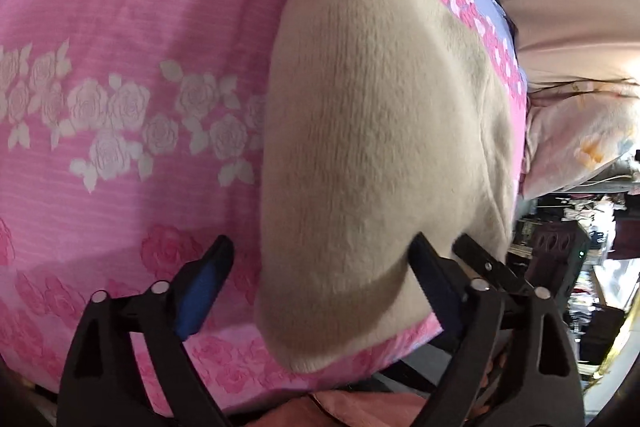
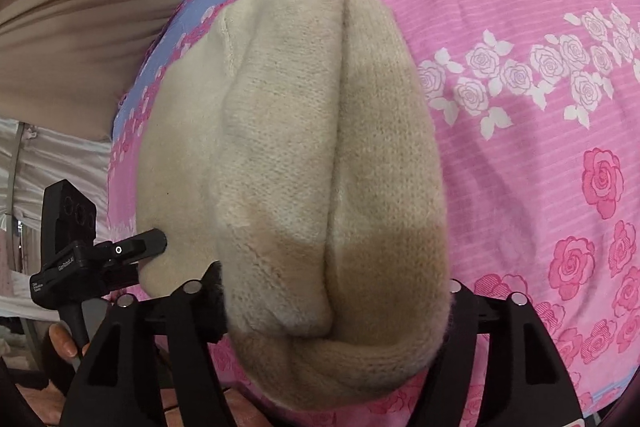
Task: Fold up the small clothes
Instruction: 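Lift the folded sweater with both grippers and flip it over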
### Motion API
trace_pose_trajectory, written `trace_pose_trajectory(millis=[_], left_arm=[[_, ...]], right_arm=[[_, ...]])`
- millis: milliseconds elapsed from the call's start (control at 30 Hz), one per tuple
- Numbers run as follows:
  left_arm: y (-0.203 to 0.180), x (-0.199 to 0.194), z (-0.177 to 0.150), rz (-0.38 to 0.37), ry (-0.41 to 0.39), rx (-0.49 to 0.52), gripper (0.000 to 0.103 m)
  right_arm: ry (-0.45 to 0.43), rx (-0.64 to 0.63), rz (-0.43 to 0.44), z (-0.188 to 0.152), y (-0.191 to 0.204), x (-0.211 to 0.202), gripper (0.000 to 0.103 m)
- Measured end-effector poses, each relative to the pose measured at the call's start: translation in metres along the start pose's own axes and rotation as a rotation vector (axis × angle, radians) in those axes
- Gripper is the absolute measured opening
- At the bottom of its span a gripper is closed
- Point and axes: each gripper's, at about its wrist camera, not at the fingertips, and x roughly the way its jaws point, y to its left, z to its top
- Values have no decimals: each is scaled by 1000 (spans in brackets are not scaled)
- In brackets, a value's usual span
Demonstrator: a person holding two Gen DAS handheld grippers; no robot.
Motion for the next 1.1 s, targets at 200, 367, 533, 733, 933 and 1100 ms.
trace_pose_trajectory(millis=[200, 367, 533, 733, 933, 1100], left_arm=[[-6, 21, 7, -1, 4, 8, 93], [-13, 28, 14, -21, -12, 12, 96], [-32, 21, 14, -18, -50, 82, 63], [-59, -21, 18, -34, -124, 167, 48], [-102, -96, 38, -84, -244, 263, 47], [-124, -165, 41, -95, -370, 376, 47]], right_arm=[[-2, 39, 38, 3, -6, 14, 74], [-17, 85, 80, 4, -14, 17, 76], [-58, 65, 101, 4, -14, 2, 47], [-173, -30, 84, 14, 24, -52, 40], [-316, -122, 126, 38, 79, -115, 39], [-439, -201, 172, 48, 133, -156, 39]])
